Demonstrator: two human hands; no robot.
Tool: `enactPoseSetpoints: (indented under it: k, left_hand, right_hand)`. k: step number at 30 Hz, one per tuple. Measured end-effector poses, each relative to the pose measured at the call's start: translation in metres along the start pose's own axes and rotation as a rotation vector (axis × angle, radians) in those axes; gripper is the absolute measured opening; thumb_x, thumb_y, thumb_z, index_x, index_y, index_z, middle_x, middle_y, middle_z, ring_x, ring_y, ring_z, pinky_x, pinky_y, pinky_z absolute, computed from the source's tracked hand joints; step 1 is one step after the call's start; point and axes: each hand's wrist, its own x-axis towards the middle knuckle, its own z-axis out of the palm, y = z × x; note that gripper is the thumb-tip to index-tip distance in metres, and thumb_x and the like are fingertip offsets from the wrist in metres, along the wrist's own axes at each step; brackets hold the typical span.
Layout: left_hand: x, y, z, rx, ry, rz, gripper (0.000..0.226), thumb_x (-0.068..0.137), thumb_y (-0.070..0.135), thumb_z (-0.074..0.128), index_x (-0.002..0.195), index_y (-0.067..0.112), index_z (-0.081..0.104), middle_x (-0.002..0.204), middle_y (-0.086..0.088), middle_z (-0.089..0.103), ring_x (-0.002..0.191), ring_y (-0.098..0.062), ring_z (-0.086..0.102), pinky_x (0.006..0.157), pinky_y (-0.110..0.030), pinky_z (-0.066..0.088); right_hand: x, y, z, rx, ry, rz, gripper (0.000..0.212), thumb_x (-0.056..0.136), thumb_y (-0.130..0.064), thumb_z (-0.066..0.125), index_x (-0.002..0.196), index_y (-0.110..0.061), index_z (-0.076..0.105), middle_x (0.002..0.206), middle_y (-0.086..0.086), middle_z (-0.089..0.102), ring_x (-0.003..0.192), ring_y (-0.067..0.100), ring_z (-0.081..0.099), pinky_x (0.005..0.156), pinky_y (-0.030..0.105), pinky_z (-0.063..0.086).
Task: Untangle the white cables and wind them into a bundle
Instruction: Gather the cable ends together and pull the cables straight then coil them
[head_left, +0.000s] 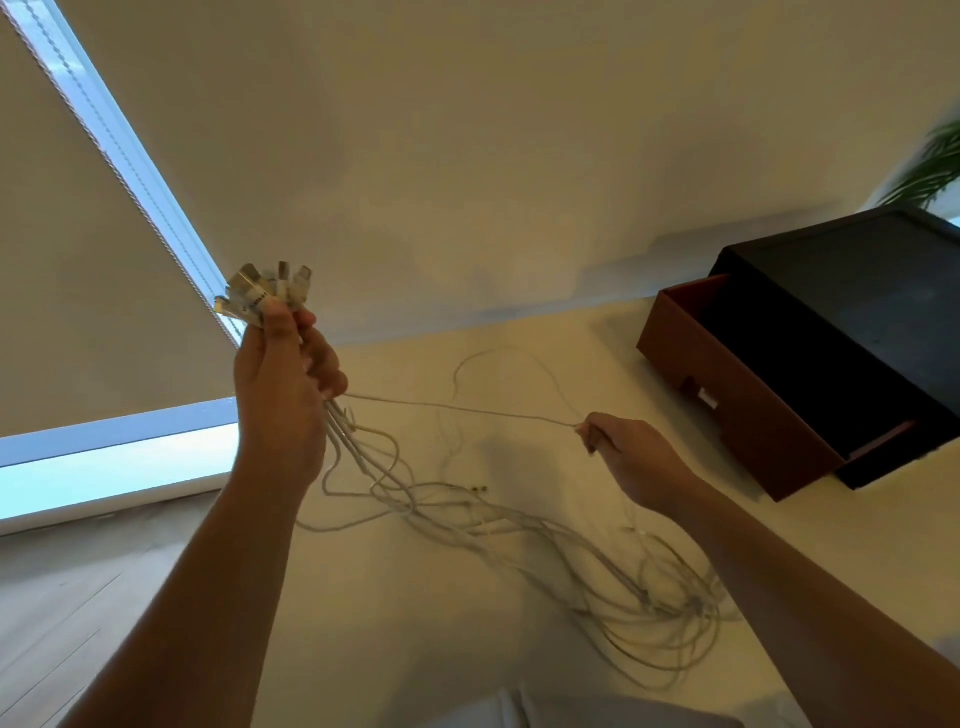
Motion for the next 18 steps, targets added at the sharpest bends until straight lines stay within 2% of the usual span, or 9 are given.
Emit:
enactPoseSetpoints:
  k: [2, 3, 7, 9, 11, 14, 16, 18]
  left_hand:
    - [0.002, 0.001, -0.002, 0.022, 0.019, 0.0, 0.036, 0.105, 0.035, 0.032, 0.076, 0.019, 0.047, 0.051, 0.01, 0.032, 0.045, -0.005, 0.027, 0.042, -0.017, 0.024]
    - [0.002, 0.0, -0.003, 0.03, 0.025, 0.0, 0.036, 0.105, 0.035, 0.033, 0.076, 0.019, 0.047, 0.051, 0.01, 0.032, 0.046, -0.006, 0.027, 0.042, -0.017, 0.024]
    - [0.001, -0.006, -0.003, 0.055, 0.02, -0.02, 0.036, 0.106, 0.033, 0.032, 0.077, 0.019, 0.048, 0.05, 0.011, 0.033, 0.045, -0.005, 0.026, 0.043, -0.018, 0.022]
    - [-0.001, -0.008, 0.0, 0.086, 0.009, -0.029, 0.035, 0.106, 0.033, 0.033, 0.077, 0.018, 0.047, 0.05, 0.011, 0.033, 0.045, -0.005, 0.026, 0.043, -0.019, 0.021]
    - [-0.002, -0.01, 0.002, 0.138, 0.006, -0.038, 0.034, 0.105, 0.032, 0.034, 0.077, 0.018, 0.048, 0.049, 0.012, 0.034, 0.045, -0.004, 0.027, 0.043, -0.019, 0.021]
    - [-0.005, -0.015, 0.01, 0.268, -0.038, -0.036, 0.032, 0.105, 0.03, 0.036, 0.078, 0.018, 0.05, 0.046, 0.011, 0.043, 0.042, -0.001, 0.033, 0.041, -0.015, 0.024]
    - [-0.013, -0.024, 0.021, 0.379, -0.119, -0.009, 0.032, 0.105, 0.027, 0.035, 0.079, 0.016, 0.051, 0.051, 0.01, 0.057, 0.039, -0.002, 0.035, 0.038, -0.015, 0.025]
    - [-0.028, -0.035, 0.035, 0.483, -0.262, 0.036, 0.033, 0.105, 0.022, 0.035, 0.084, 0.014, 0.059, 0.068, 0.008, 0.07, 0.037, -0.005, 0.029, 0.037, -0.02, 0.022]
  right_hand:
    - [0.0, 0.011, 0.001, -0.017, -0.002, 0.051, 0.03, 0.102, -0.019, 0.038, 0.074, -0.017, 0.049, 0.082, -0.021, 0.052, 0.073, -0.007, 0.046, 0.06, 0.015, 0.033]
    - [-0.001, 0.016, 0.001, -0.042, 0.002, 0.071, 0.03, 0.102, -0.02, 0.038, 0.074, -0.017, 0.048, 0.08, -0.021, 0.051, 0.07, -0.007, 0.045, 0.058, 0.015, 0.031]
    - [-0.003, 0.033, -0.001, -0.161, 0.064, 0.129, 0.038, 0.102, -0.036, 0.036, 0.074, -0.015, 0.049, 0.062, -0.003, 0.054, 0.056, 0.015, 0.048, 0.055, 0.036, 0.037]
    - [-0.001, 0.039, -0.003, -0.174, 0.07, 0.175, 0.04, 0.101, -0.041, 0.035, 0.072, -0.017, 0.05, 0.059, 0.0, 0.053, 0.053, 0.02, 0.051, 0.055, 0.04, 0.045]
    - [0.001, 0.04, -0.006, -0.158, 0.085, 0.186, 0.04, 0.101, -0.04, 0.036, 0.069, -0.019, 0.048, 0.061, 0.0, 0.055, 0.055, 0.022, 0.053, 0.056, 0.042, 0.047]
    - [0.002, 0.023, -0.015, -0.061, 0.124, 0.115, 0.036, 0.101, -0.034, 0.041, 0.069, -0.019, 0.05, 0.066, -0.01, 0.057, 0.058, 0.004, 0.05, 0.058, 0.033, 0.038]
    - [-0.001, -0.004, -0.021, 0.016, 0.092, 0.001, 0.034, 0.1, -0.032, 0.045, 0.069, -0.02, 0.054, 0.065, -0.007, 0.057, 0.053, 0.005, 0.047, 0.055, 0.027, 0.033]
    - [-0.006, -0.036, -0.023, 0.1, 0.009, -0.127, 0.031, 0.099, -0.03, 0.047, 0.071, -0.021, 0.057, 0.065, -0.004, 0.06, 0.056, 0.009, 0.048, 0.057, 0.027, 0.035]
